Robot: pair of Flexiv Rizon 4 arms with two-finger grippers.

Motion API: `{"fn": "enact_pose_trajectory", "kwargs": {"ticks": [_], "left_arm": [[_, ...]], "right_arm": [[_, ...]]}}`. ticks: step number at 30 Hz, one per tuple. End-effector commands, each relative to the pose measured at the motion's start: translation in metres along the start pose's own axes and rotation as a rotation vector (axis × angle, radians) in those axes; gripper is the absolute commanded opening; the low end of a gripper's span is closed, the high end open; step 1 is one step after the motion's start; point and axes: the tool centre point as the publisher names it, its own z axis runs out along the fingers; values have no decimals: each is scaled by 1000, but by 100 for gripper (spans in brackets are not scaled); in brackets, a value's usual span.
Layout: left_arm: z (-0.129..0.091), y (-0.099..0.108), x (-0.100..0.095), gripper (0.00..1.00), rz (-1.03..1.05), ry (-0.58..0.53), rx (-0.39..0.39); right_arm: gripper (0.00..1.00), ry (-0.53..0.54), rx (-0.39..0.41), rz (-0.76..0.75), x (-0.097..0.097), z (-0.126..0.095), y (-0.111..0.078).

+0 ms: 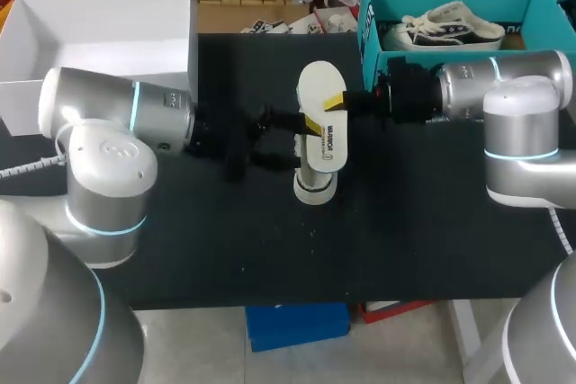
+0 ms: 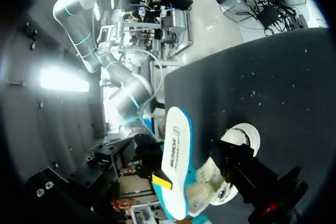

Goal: Take the shoe out of the shoebox, open the shoe tongue, remove and reinsert the insole, then place the shoe into the shoebox

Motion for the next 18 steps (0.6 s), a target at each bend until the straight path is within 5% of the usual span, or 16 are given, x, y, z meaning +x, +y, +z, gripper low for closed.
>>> {"fn": "enact_pose_trajectory", "kwargs": {"ticks": [1, 18], "left_arm": [[-19, -4, -14, 100, -33, 470, -32], [-18, -1, -19, 100, -20, 510, -38]], "right_arm": [[0, -1, -1, 1, 0, 1, 0], [0, -1, -1, 1, 0, 1, 0]]}}
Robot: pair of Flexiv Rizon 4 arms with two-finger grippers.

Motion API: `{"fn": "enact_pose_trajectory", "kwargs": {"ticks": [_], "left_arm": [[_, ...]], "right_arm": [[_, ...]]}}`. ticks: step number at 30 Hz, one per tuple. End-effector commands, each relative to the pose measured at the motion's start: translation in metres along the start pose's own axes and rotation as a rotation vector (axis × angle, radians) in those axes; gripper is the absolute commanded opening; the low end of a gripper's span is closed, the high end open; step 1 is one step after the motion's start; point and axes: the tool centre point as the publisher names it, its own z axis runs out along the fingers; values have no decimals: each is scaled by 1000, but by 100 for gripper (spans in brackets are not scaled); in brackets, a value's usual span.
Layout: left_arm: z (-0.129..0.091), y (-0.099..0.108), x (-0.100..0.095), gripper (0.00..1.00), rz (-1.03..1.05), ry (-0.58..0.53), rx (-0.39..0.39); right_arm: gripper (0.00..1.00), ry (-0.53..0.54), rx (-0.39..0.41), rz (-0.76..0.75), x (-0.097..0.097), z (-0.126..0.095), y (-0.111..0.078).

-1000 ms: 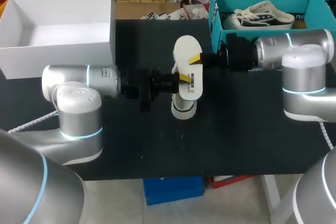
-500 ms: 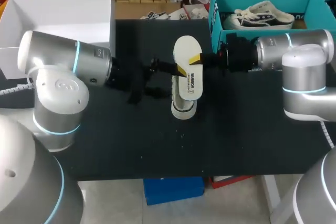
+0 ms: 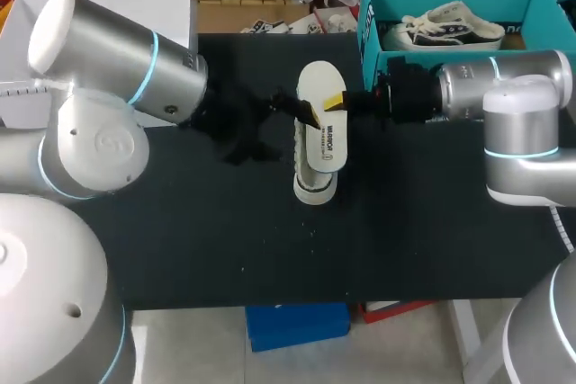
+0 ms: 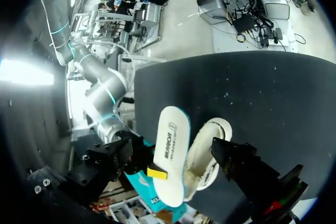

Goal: Take the shoe out of the shoebox, open the shoe tongue, remove and reinsert the insole, then place the shoe into the shoebox

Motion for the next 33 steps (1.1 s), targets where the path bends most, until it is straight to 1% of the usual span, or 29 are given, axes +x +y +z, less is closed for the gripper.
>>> {"fn": "enact_pose_trajectory", "kwargs": {"ticks": [1, 2, 4, 6, 9, 16, 19, 21, 23, 28, 33], "left_arm": [[4, 2, -7, 100, -5, 169, 30], [6, 3, -9, 100, -9, 185, 29], [9, 4, -15, 100, 14, 206, 59], [12, 7, -19, 100, 26, 270, 80], [13, 12, -26, 100, 40, 320, 113], [14, 9, -39, 100, 73, 460, 157], [14, 5, -43, 100, 97, 515, 148], [14, 3, -44, 100, 115, 550, 125], [15, 1, -44, 100, 121, 552, 129], [17, -1, -42, 100, 117, 605, 116], [15, -3, -41, 100, 112, 601, 111]], "right_arm": [[0, 0, -2, 0, 0, 1, 0], [0, 0, -2, 0, 0, 1, 0], [0, 0, -2, 0, 0, 1, 0], [0, 0, -2, 0, 0, 1, 0], [0, 0, -2, 0, 0, 1, 0], [0, 0, -2, 0, 0, 1, 0], [0, 0, -2, 0, 0, 1, 0], [0, 0, -2, 0, 0, 1, 0], [0, 0, -2, 0, 0, 1, 0], [0, 0, -2, 0, 0, 1, 0], [0, 0, -2, 0, 0, 1, 0]]}}
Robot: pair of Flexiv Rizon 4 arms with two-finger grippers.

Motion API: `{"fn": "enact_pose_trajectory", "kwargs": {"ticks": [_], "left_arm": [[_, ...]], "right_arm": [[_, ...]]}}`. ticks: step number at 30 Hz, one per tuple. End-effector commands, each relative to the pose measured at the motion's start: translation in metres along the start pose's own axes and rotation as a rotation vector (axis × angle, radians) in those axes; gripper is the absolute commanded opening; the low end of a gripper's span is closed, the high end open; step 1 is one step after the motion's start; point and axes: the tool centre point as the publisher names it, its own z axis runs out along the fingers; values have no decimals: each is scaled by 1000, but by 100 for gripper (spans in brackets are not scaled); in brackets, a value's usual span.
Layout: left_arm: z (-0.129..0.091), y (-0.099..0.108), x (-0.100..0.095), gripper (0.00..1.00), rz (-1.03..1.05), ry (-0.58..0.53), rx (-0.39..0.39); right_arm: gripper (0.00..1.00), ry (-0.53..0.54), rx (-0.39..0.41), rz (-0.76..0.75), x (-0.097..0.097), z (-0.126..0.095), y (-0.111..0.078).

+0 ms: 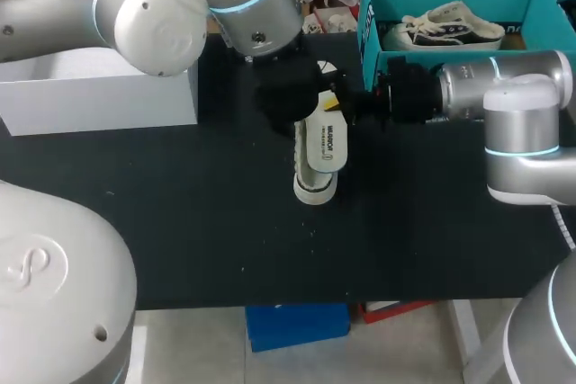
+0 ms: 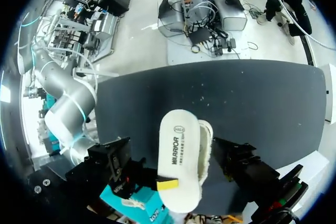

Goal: Take the shoe out of the shoebox, open the shoe tongue, remove and reinsert the insole, then place the shoe into the shoebox

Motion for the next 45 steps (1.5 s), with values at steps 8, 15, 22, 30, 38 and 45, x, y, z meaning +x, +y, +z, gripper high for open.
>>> {"fn": "enact_pose_trajectory", "kwargs": {"ticks": [8, 15, 22, 30, 38, 45], "left_arm": [[1, -1, 0, 100, -8, 105, -13], [2, 11, 3, 100, -3, 113, -15], [2, 37, 7, 100, -8, 117, -24], [3, 79, 13, 100, -6, 132, -28], [2, 118, 21, 100, -8, 142, -43], [4, 144, 28, 100, -20, 139, -49]], "right_arm": [[0, -1, -2, 0, 0, 1, 0], [0, -1, -2, 0, 0, 1, 0], [0, -1, -2, 0, 0, 1, 0], [0, -1, -2, 0, 0, 1, 0], [0, -1, -2, 0, 0, 1, 0], [0, -1, -2, 0, 0, 1, 0]]}}
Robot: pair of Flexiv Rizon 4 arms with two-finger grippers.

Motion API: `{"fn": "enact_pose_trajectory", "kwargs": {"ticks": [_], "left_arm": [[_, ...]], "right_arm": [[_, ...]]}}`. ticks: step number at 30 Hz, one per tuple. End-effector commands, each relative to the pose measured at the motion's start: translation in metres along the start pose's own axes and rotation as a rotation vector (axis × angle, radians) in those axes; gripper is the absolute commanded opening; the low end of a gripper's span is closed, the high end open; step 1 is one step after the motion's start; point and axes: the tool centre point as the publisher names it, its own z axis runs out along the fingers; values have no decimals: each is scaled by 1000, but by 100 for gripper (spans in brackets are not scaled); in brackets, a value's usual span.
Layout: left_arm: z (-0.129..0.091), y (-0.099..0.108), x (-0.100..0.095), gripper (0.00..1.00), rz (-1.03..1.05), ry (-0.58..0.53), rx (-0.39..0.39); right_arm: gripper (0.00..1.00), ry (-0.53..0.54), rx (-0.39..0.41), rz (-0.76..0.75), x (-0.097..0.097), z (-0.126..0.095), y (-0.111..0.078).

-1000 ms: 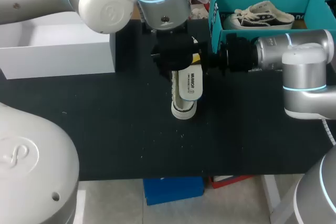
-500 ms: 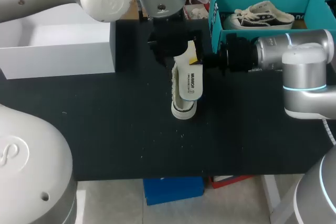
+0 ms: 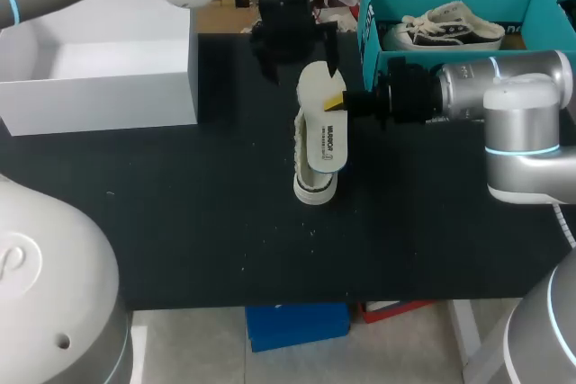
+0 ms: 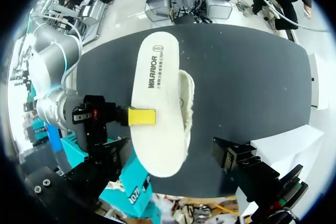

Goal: Take the shoe out of the shoebox, open the shoe tongue, remove and reinsert the insole, then place the shoe into the shoebox

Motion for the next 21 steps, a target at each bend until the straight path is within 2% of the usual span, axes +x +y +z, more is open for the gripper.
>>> {"fn": "enact_pose_trajectory", "kwargs": {"ticks": [1, 9, 21], "left_arm": [[6, 18, 1, 100, 2, -1, 11], [9, 50, 1, 100, 5, 18, -8], [17, 82, -6, 100, 6, 9, -14]], "right_arm": [[0, 0, -2, 0, -1, 2, 0], [0, 0, -2, 0, -1, 2, 0], [0, 0, -2, 0, -1, 2, 0]]}}
